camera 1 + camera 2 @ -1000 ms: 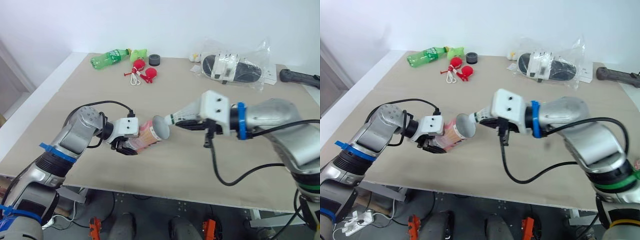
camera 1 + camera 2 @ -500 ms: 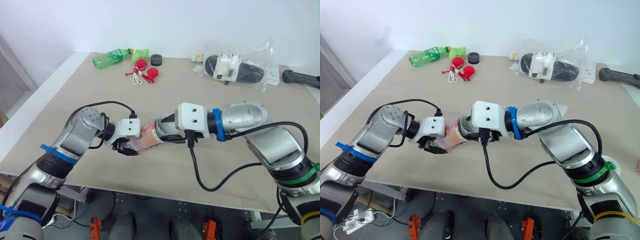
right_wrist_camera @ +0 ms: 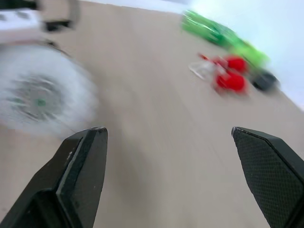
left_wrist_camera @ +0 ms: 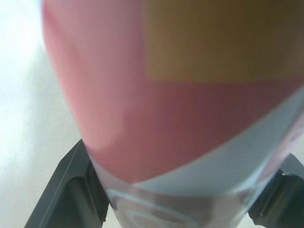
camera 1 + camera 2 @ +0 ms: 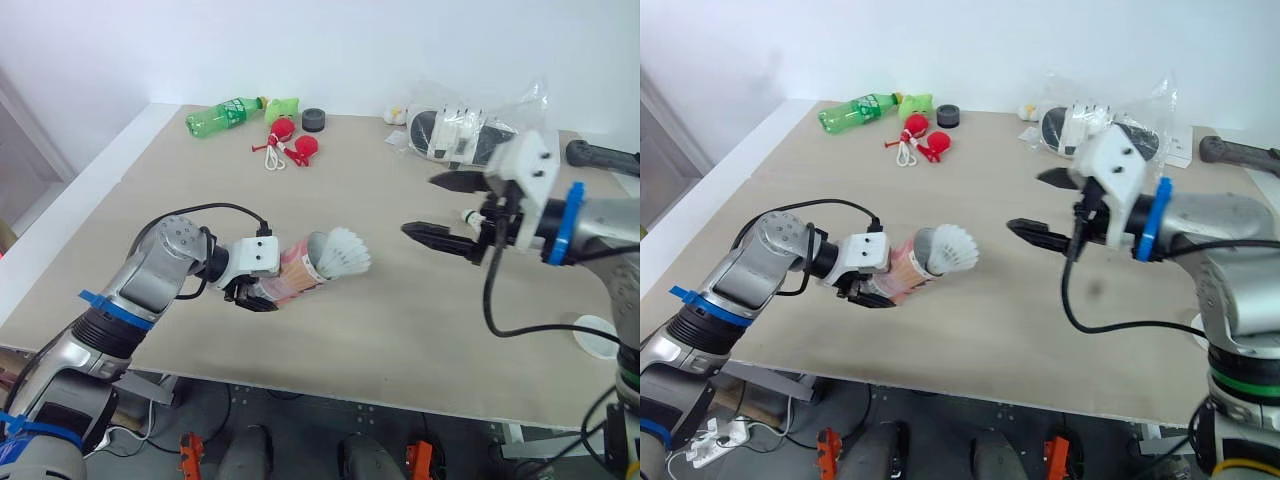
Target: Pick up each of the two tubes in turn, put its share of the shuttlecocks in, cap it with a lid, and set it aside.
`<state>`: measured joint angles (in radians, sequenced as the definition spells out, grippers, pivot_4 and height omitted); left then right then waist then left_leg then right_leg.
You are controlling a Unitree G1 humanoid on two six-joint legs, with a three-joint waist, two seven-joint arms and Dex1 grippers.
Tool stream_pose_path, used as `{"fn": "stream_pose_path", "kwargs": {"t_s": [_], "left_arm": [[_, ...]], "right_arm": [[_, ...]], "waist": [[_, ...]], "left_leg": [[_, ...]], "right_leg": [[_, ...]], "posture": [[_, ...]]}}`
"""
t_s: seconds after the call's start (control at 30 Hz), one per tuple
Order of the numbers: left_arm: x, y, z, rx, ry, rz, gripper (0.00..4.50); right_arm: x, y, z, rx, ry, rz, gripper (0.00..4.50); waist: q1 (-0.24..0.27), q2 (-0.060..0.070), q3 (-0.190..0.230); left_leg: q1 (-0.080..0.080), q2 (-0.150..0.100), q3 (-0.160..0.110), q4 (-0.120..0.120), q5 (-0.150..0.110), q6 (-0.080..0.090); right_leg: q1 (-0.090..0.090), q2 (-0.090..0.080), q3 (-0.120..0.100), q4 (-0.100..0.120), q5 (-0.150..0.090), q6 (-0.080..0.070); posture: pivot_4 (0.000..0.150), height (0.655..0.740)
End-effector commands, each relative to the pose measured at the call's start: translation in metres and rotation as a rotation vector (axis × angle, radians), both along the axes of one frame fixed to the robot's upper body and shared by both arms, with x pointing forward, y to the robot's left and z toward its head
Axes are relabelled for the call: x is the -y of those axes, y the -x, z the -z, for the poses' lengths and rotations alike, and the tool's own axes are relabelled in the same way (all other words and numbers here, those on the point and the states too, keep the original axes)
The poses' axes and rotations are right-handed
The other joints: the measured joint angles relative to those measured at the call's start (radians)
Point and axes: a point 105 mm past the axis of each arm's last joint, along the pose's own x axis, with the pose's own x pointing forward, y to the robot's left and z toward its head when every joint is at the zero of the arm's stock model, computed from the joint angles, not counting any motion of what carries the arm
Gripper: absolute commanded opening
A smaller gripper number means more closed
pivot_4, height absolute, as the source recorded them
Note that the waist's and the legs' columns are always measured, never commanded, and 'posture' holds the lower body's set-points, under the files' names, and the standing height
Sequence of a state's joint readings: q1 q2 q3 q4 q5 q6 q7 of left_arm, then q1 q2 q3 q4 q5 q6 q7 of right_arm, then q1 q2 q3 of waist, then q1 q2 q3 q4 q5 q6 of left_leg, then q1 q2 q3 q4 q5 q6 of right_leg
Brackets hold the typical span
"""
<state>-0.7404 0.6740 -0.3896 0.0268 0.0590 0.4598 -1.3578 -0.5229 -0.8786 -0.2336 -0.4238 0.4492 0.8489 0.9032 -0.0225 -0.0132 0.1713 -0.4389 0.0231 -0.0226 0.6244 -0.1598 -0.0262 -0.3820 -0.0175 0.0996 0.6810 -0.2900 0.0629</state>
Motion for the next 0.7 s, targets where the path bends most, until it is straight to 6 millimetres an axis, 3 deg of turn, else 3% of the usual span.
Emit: {"fn": "stream_pose_path", "kwargs": {"t_s": [0.03,0.13,0.27,0.37,0.43,0.5,0.7], "left_arm": [[0.004,0.007,0.018,-0.067,-0.016,0.016,2.97],[0.005,0.007,0.018,-0.069,-0.014,0.019,2.97],[0.006,0.007,0.018,-0.068,-0.012,0.022,2.97],[0.005,0.007,0.018,-0.069,-0.011,0.02,2.97],[0.005,0.008,0.018,-0.069,-0.012,0.017,2.97],[0.004,0.009,0.019,-0.07,-0.011,0.016,2.97],[0.004,0.01,0.018,-0.07,-0.012,0.015,2.97]], "right_arm": [[-0.005,0.015,-0.014,0.034,-0.097,-0.049,4.48],[-0.015,0.021,-0.013,0.018,-0.117,-0.078,4.48],[-0.002,0.014,-0.008,0.001,-0.113,0.02,4.48],[0.026,-0.006,0.003,-0.01,-0.089,0.222,4.48],[0.065,-0.039,0.029,-0.044,-0.143,0.544,4.48],[0.088,-0.056,0.052,-0.053,-0.145,0.744,4.48],[0.108,-0.087,0.078,-0.016,-0.202,0.937,4.48]], "waist": [[-0.001,0.0,0.0],[-0.003,0.001,0.0],[-0.001,0.0,0.0],[-0.001,0.0,0.0],[0.0,0.0,0.0],[-0.003,-0.005,-0.003],[-0.004,-0.002,-0.004]], "left_leg": [[0.0,0.0,0.0,0.0,0.0,0.0],[0.001,0.001,0.0,0.0,0.0,0.0],[0.0,-0.001,0.0,0.001,0.0,0.0],[0.0,-0.002,0.001,0.001,0.0,0.0],[0.0,-0.003,0.001,0.001,0.0,0.0],[0.0,-0.003,0.002,0.001,0.0,0.0],[0.0,-0.003,0.004,-0.002,0.001,0.002]], "right_leg": [[0.0,0.0,0.0,0.0,0.0,0.0],[0.0,0.001,0.001,0.0,0.001,0.001],[0.001,-0.001,0.0,0.0,0.001,0.001],[0.001,-0.003,0.001,0.0,0.0,0.002],[0.001,-0.004,0.001,0.0,0.0,0.002],[0.001,-0.004,0.001,0.0,0.0,0.002],[0.0,-0.003,0.002,0.0,0.0,0.002]], "posture": [[0.15,0.74],[0.15,0.74],[0.15,0.74],[0.15,0.74],[0.15,0.74],[0.15,0.74],[0.15,0.74]]}}
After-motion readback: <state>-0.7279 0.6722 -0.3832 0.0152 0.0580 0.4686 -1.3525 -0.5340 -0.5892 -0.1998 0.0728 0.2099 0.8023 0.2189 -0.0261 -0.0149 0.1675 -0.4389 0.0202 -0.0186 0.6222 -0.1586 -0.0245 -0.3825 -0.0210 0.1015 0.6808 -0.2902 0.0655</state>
